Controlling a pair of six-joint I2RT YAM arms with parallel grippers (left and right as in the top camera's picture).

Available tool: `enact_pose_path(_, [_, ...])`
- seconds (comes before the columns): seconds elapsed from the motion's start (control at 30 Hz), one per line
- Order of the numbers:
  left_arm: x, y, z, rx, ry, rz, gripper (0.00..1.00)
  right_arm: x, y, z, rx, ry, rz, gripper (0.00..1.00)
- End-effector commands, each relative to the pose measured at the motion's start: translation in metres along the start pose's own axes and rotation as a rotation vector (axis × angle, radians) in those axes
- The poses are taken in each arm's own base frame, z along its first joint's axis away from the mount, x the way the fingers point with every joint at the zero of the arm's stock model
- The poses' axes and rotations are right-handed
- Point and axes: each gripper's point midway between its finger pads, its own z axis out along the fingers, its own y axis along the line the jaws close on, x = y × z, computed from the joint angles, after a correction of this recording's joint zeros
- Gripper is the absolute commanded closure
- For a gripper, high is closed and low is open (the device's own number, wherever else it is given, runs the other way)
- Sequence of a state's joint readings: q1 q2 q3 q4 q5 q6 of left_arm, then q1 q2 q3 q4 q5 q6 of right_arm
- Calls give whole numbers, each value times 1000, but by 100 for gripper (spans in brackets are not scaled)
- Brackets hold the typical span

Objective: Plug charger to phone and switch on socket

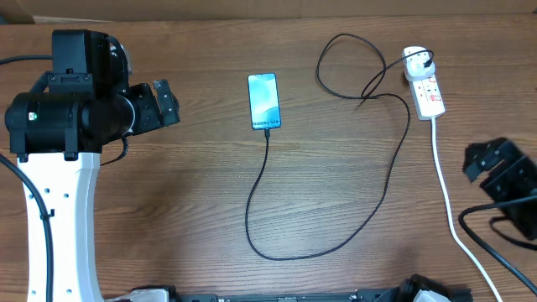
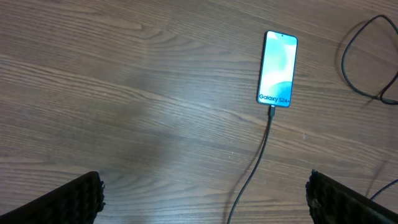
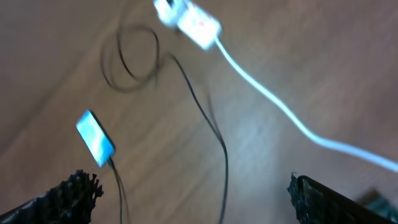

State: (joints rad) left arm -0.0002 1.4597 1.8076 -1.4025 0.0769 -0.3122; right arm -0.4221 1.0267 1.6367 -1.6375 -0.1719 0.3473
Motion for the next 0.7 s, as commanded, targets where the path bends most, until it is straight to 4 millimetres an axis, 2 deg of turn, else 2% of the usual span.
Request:
enact_pose_path(0.0, [0, -1, -3, 0, -11, -3, 0, 16, 2, 3, -20, 86, 8, 0])
enact_pose_path(0.67, [0, -1, -3, 0, -11, -3, 0, 17, 3, 4, -25, 89, 7, 0])
